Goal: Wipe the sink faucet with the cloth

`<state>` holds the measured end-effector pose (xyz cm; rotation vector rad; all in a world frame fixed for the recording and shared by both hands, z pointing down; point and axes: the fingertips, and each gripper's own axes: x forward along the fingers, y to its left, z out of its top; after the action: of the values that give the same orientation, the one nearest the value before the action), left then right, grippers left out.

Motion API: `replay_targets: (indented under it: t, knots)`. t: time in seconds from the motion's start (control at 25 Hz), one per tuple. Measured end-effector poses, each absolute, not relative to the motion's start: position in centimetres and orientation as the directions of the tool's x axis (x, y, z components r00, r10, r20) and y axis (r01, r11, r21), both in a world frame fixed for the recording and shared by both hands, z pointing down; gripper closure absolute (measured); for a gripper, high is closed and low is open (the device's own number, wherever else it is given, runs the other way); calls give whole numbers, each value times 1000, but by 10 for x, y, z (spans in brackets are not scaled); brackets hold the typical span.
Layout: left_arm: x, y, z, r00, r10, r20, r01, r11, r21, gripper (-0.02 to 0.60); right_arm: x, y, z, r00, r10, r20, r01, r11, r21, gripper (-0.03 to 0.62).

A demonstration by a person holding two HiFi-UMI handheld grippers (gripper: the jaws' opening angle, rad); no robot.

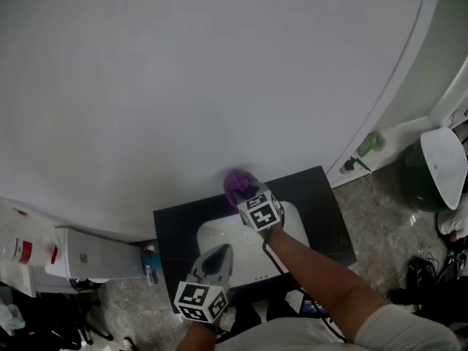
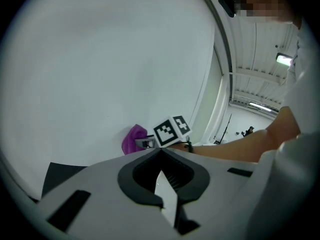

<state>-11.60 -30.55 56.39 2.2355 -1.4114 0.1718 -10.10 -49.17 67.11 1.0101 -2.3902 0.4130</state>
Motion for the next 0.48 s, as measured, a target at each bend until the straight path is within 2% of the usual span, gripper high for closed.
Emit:
replay_targets:
  t: [0.12,0.28,0.48]
  knots:
    - [-117,-304,562,454,-816,356,-879,-347,327,575,-106,-504,687,-571,-564,596,-733,677,-62,496]
    - [-121,-301,561,448,-821,354,-881,-340,329,575,-96,-466,689,-578,-565,589,-729,682,-62,499]
    - [-117,-301,551,466,-825,319,-870,-362,336,575,-80,-397,705,-609,-460,646,-694,704,-152,497]
